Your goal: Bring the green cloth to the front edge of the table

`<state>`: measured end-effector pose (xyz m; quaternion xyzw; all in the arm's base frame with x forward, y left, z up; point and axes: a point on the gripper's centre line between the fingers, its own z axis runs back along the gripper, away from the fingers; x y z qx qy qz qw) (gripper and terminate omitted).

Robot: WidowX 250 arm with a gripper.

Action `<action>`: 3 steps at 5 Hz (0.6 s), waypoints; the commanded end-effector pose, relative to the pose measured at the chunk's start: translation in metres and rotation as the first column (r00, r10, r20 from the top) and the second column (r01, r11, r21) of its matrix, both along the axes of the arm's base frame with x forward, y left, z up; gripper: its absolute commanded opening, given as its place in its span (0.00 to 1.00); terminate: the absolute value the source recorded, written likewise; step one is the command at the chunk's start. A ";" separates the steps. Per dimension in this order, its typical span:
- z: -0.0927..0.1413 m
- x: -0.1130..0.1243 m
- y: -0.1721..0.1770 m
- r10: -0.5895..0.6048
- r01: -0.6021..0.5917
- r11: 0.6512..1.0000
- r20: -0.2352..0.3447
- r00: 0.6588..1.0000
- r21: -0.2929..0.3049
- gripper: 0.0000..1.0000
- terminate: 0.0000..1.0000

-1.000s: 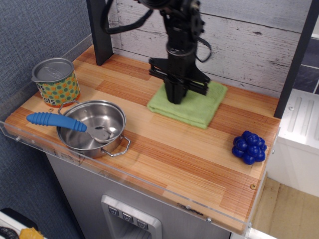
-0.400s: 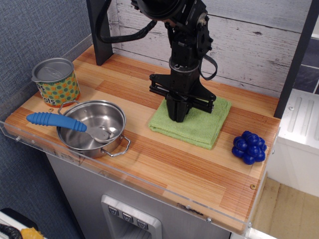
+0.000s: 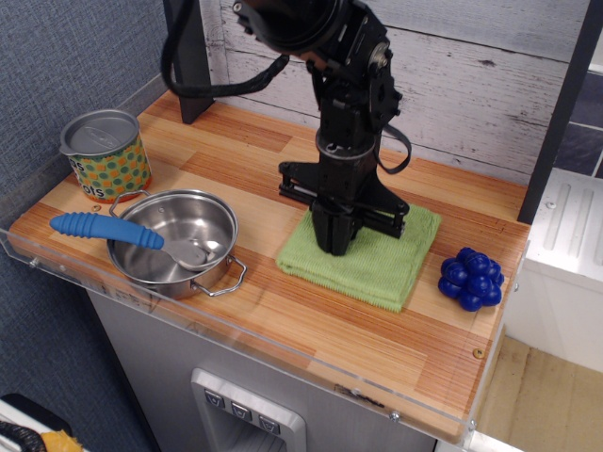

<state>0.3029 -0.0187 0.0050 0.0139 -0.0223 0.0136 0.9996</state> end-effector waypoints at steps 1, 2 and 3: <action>-0.009 -0.034 0.004 -0.021 0.020 1.000 -0.055 0.998 -0.024 0.00 0.00; -0.008 -0.049 0.000 -0.028 0.026 0.999 -0.067 0.997 -0.029 0.00 0.00; -0.006 -0.061 -0.005 -0.064 0.063 0.998 -0.075 0.995 -0.018 0.00 0.00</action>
